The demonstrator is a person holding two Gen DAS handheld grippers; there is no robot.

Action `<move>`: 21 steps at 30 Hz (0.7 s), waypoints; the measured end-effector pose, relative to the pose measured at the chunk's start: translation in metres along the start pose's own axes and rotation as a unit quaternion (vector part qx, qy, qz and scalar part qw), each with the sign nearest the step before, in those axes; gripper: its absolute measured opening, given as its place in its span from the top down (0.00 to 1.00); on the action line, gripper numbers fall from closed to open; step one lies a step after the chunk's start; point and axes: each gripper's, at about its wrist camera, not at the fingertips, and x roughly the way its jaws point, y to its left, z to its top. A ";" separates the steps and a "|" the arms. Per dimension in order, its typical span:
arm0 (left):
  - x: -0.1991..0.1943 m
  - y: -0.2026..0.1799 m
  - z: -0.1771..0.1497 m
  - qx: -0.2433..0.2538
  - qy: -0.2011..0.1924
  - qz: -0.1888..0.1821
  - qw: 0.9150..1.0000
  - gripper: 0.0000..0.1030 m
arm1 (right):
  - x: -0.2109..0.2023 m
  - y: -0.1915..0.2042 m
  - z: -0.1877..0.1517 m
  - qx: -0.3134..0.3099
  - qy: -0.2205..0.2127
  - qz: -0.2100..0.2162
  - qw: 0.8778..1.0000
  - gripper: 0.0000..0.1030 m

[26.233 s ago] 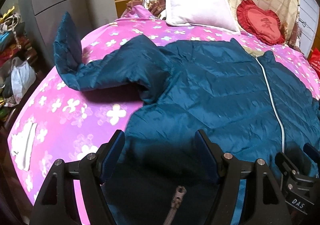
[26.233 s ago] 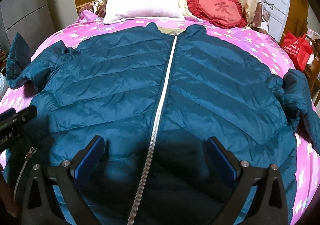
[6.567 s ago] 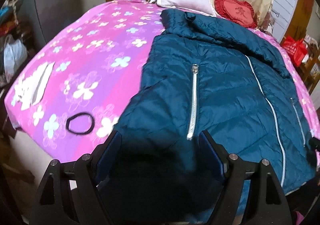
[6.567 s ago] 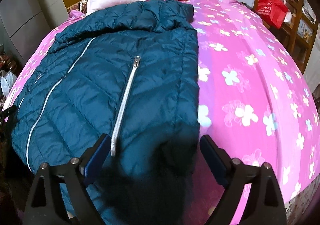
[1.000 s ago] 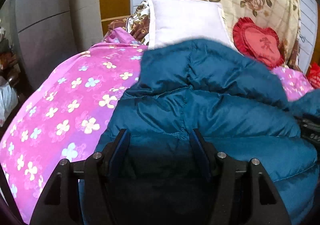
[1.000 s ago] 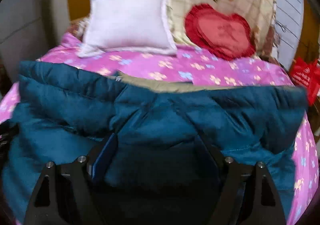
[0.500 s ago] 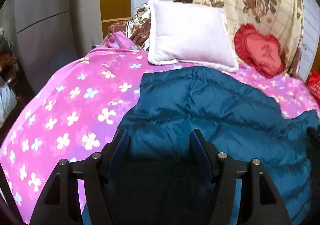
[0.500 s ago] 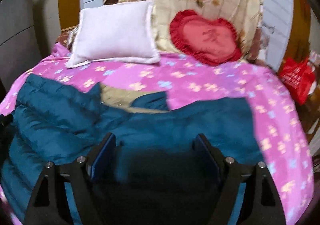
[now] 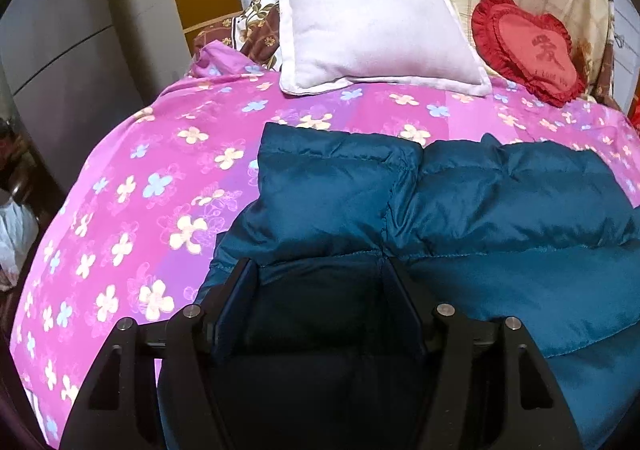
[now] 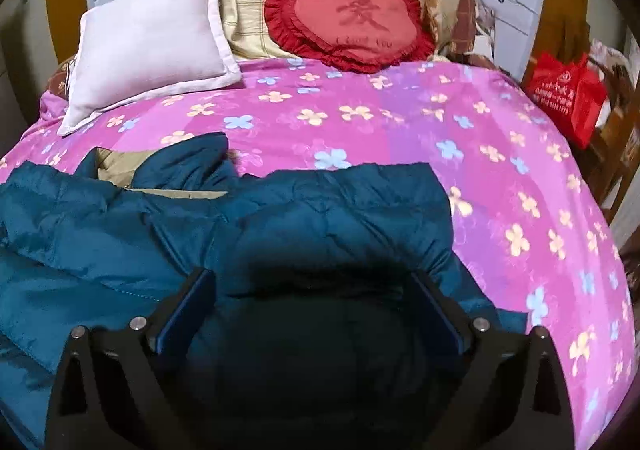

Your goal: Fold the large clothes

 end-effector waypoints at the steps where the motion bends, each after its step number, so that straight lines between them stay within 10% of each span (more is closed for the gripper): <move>1: 0.000 0.000 -0.001 0.002 -0.002 0.002 1.000 0.55 | -0.001 0.000 -0.001 -0.001 0.000 -0.001 1.000 0.06; 21: -0.065 0.032 -0.038 -0.007 -0.028 -0.008 1.000 0.55 | -0.076 -0.016 -0.056 -0.007 -0.036 0.030 0.999 0.03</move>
